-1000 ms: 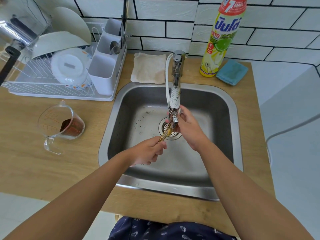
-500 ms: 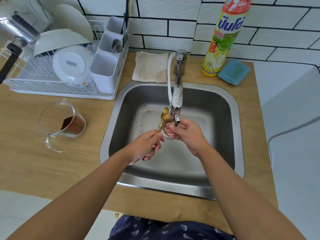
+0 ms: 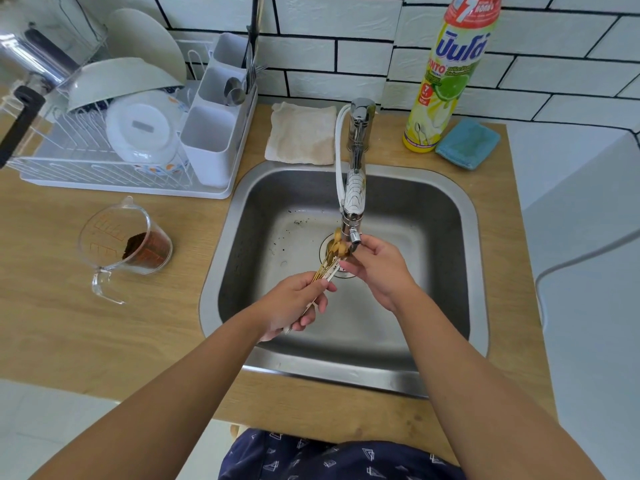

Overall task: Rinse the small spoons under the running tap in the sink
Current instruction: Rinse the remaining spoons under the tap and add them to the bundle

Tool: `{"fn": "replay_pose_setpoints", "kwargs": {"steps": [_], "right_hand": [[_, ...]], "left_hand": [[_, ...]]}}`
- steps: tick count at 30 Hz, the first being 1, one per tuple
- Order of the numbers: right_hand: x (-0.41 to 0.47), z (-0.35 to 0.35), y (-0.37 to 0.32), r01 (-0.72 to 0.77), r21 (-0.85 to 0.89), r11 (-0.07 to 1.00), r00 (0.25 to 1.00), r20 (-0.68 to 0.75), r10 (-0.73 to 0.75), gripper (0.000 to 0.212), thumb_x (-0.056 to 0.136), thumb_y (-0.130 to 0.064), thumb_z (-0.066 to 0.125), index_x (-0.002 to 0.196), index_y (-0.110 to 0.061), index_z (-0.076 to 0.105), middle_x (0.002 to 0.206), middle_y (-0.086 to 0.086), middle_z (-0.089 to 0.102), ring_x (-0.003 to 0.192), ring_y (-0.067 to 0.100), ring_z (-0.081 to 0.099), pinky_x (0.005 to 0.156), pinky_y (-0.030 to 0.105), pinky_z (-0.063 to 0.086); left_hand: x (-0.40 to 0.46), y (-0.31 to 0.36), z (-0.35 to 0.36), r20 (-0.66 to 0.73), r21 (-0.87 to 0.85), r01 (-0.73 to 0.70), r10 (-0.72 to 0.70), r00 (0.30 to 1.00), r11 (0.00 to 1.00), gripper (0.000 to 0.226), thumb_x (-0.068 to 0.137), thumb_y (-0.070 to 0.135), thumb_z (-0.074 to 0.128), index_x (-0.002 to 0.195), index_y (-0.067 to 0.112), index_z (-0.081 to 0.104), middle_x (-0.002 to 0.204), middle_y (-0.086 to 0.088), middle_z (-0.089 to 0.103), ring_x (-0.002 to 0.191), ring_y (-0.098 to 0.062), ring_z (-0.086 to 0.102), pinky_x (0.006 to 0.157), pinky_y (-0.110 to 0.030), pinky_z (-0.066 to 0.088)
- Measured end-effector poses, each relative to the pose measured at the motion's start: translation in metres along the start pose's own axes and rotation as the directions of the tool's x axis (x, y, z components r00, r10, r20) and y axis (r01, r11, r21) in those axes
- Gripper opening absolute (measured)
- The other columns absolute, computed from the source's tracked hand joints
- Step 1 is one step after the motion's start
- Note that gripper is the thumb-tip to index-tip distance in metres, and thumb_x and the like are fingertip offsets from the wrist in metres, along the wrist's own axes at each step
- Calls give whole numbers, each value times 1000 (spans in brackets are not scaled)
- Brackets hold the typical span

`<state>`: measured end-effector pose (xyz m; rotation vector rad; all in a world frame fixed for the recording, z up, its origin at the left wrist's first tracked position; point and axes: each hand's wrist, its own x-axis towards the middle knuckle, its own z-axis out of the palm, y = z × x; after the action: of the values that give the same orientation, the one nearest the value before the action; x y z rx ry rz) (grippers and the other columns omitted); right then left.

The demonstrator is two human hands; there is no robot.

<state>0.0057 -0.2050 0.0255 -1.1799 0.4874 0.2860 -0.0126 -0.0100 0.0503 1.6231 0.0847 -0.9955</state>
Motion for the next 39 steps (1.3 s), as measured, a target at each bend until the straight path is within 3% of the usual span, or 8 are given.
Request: {"fn": "replay_pose_setpoints", "kwargs": {"steps": [3, 10, 17, 23, 26, 34, 36, 39], "right_hand": [[-2, -2, -2, -5, -13, 1000, 1000, -6, 5, 16, 103, -4, 58, 111, -4, 72, 89, 8, 80, 79, 16, 76, 68, 23, 61], [-1, 6, 2, 41, -195, 980, 981, -181, -77, 15, 99, -15, 64, 94, -10, 77, 81, 4, 81, 69, 13, 74, 58, 22, 57], [0, 4, 5, 88, -191, 978, 993, -54, -100, 26, 105, -10, 53, 118, -18, 73, 93, 0, 79, 78, 12, 71, 66, 24, 56], [1, 3, 4, 95, -192, 977, 988, -103, -116, 8, 97, -7, 69, 104, -6, 72, 70, -3, 73, 63, 7, 68, 61, 19, 54], [1, 1, -1, 73, -195, 978, 992, -88, -91, 5, 98, -7, 68, 100, -8, 73, 72, -2, 74, 63, 6, 67, 61, 18, 54], [-2, 1, -6, 74, -244, 967, 997, 40, -66, 25, 105, -13, 56, 102, -25, 78, 82, -5, 75, 70, 6, 64, 63, 21, 53], [-3, 3, -4, 88, -300, 950, 996, 21, -86, 22, 103, -18, 62, 98, -32, 78, 79, -12, 75, 70, 3, 63, 62, 18, 50], [-2, 4, -4, 121, -301, 946, 991, -13, -131, 9, 93, -20, 76, 97, -27, 79, 82, -10, 76, 70, 2, 66, 62, 13, 50]], "left_hand": [[0, -1, -3, -9, -17, 2, -2, 1000, 1000, 30, 106, 38, 46, 116, 15, 62, 84, -4, 67, 46, -11, 42, 41, -22, 35], [2, 0, -1, -30, -12, -34, 34, 999, 999, 31, 107, 37, 44, 116, 13, 61, 89, -5, 70, 46, -12, 46, 42, -24, 40], [1, -1, -6, -5, -2, -25, 25, 1000, 1000, 29, 106, 36, 48, 114, 13, 62, 91, -2, 72, 46, -10, 46, 42, -22, 39], [3, 2, -4, -2, -70, -20, 20, 1000, 997, 34, 105, 40, 47, 116, 12, 63, 86, -3, 67, 48, -10, 42, 43, -21, 33], [3, 2, -5, -19, -64, -37, 36, 999, 997, 32, 105, 39, 48, 114, 12, 62, 86, -3, 68, 49, -10, 41, 43, -21, 32], [2, 3, -9, 0, -75, -20, 20, 1000, 997, 29, 105, 39, 49, 116, 14, 60, 80, -4, 61, 48, -10, 34, 42, -19, 28], [3, 4, -8, 14, -100, -4, 5, 1000, 995, 31, 105, 39, 48, 118, 14, 61, 76, -2, 58, 47, -9, 33, 41, -19, 27], [6, 6, -5, 20, -151, 21, -18, 1000, 988, 40, 104, 44, 48, 119, 10, 64, 73, 0, 56, 46, -8, 31, 39, -18, 24]]}}
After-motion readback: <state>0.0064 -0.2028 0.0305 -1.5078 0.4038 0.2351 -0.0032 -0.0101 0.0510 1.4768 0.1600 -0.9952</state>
